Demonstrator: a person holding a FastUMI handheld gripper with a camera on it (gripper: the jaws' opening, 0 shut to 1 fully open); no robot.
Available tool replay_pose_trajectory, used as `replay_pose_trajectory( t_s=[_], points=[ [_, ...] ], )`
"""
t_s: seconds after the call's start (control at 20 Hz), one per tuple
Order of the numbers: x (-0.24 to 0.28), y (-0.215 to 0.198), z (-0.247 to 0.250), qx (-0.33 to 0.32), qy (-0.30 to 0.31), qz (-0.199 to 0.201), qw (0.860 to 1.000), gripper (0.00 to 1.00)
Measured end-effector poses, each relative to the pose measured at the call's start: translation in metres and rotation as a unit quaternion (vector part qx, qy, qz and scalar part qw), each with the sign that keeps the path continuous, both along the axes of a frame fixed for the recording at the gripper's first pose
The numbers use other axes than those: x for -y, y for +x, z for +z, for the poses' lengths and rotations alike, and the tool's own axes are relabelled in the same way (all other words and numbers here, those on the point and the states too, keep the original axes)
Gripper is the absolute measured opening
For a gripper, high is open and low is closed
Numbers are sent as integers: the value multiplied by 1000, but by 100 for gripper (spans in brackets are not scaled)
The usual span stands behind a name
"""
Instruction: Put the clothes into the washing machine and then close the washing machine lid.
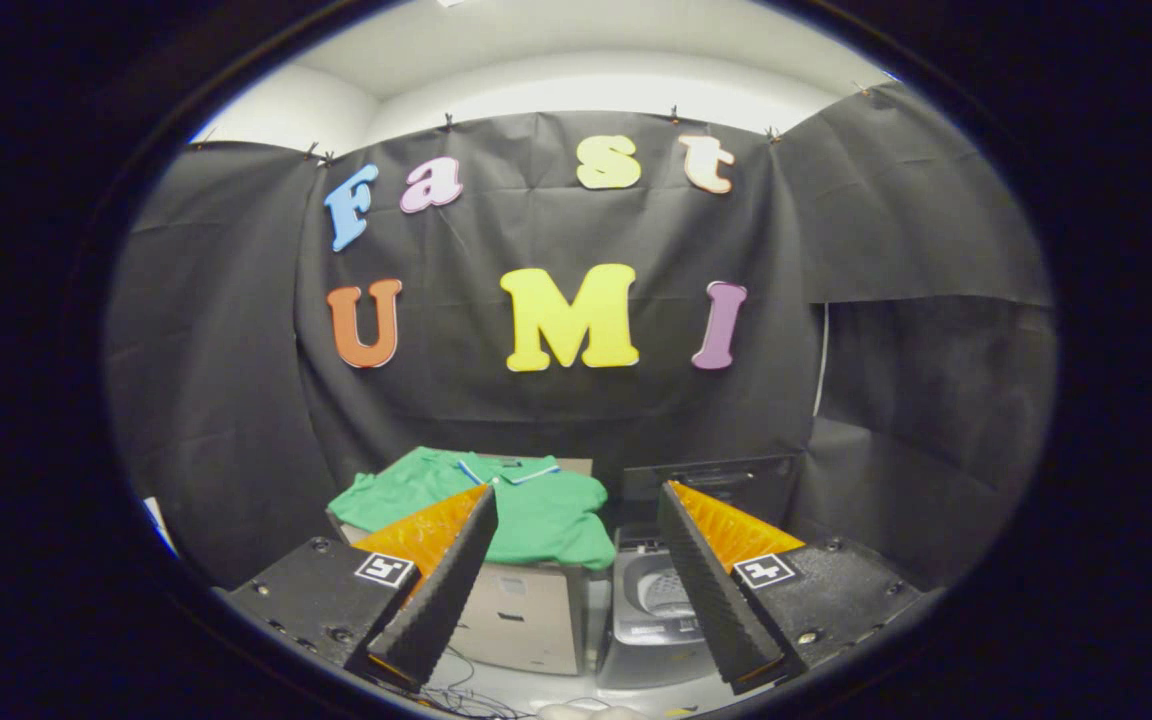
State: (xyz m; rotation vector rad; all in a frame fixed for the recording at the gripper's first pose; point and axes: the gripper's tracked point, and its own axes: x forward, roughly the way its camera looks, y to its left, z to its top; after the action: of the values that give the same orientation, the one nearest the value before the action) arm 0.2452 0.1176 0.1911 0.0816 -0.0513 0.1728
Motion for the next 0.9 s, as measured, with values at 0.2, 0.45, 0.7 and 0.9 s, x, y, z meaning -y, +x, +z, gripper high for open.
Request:
replay_pose_trajectory(
  t_s=[0.2,0.45,0.7,0.9],
  points=[
    [-44,68,11,-22,3,36,999,100],
    [-97,132,6,-40,-11,56,998,100],
    [-143,183,-13,-76,-21,64,995,100],
    [-164,219,-44,-123,-33,54,990,100]
  ],
)
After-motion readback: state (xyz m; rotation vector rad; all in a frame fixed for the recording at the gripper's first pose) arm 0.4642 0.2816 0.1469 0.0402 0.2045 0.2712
